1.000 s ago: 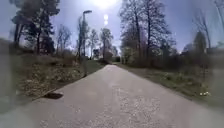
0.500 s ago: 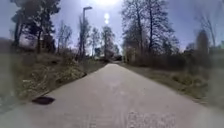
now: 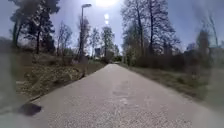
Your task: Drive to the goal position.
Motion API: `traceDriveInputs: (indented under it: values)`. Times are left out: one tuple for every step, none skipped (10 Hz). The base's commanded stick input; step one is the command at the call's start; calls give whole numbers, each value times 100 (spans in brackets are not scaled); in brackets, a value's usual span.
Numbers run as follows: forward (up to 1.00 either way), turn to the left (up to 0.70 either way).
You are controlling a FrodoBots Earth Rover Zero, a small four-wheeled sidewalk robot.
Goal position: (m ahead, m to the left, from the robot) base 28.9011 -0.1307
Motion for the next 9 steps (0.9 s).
traceDriveInputs:
  values:
    - [70,0]
    - [70,0]
    - [70,0]
    - [70,0]
    - [70,0]
    - [70,0]
    - [70,0]
    - [70,0]
    - [70,0]
